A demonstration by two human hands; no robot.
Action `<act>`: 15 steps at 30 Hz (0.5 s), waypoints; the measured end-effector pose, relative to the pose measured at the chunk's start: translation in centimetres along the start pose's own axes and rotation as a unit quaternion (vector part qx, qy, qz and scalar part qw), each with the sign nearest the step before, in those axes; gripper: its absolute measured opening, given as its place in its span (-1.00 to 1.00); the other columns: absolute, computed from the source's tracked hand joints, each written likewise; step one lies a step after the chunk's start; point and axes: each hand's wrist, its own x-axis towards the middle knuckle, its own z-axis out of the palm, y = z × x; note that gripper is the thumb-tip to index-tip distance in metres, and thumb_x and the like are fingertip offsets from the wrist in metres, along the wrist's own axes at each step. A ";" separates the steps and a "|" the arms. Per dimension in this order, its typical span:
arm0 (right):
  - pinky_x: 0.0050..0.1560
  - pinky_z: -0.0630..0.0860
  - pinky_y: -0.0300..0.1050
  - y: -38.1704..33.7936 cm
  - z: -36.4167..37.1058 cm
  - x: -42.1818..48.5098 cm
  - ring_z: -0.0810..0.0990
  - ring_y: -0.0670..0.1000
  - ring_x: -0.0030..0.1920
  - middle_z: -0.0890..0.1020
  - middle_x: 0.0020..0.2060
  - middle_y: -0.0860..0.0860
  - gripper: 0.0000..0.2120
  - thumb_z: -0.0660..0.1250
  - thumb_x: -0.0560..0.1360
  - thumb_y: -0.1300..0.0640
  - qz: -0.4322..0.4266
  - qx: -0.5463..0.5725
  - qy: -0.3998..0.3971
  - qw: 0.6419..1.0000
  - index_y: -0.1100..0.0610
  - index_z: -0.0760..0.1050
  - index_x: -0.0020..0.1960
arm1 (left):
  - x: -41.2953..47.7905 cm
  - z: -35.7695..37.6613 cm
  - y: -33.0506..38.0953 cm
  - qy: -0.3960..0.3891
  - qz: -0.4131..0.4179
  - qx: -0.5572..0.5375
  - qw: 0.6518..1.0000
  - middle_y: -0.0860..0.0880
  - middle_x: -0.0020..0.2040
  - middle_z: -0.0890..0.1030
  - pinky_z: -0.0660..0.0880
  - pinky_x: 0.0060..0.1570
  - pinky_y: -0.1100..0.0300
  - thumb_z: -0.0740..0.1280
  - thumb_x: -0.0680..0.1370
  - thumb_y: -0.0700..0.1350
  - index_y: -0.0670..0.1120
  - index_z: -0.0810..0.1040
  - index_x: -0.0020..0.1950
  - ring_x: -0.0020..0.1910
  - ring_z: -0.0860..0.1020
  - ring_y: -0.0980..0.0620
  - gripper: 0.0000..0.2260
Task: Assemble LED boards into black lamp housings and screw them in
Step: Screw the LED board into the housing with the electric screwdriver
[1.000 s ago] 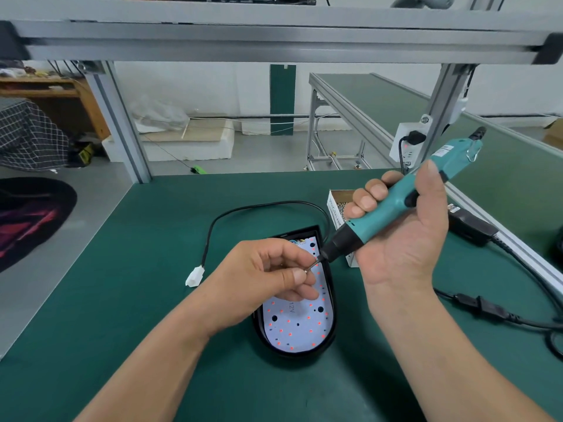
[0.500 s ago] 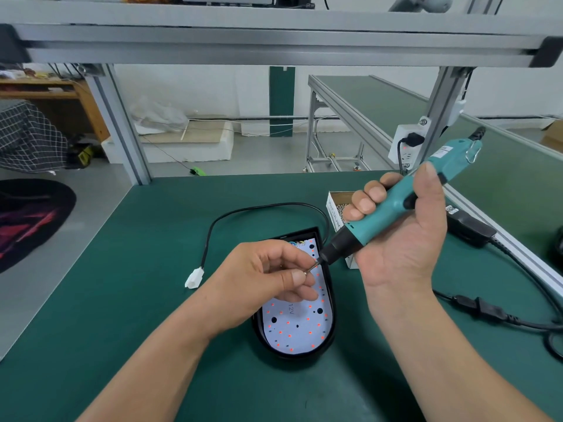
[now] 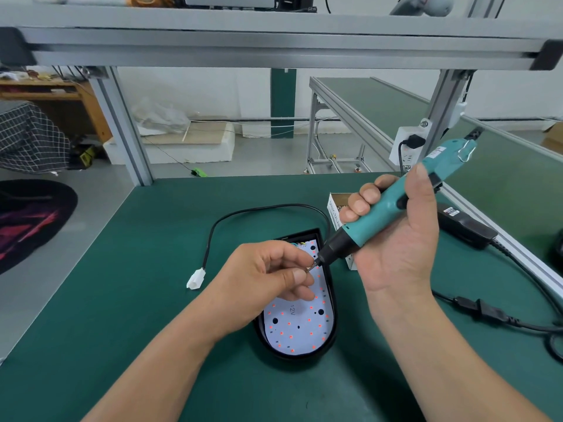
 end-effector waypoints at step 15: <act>-0.29 0.39 -0.14 0.5 -0.8 0.4 0.41 0.01 -0.32 0.43 -0.29 0.02 -0.65 0.34 0.61 -0.18 0.022 0.018 0.032 0.999 0.11 0.49 -0.10 | 0.0 -0.5 0.1 -0.031 -0.010 0.021 0.999 -0.09 0.03 0.77 0.70 -0.03 0.08 0.42 0.58 -0.15 -0.02 0.68 0.23 -0.05 0.77 -0.14 -0.77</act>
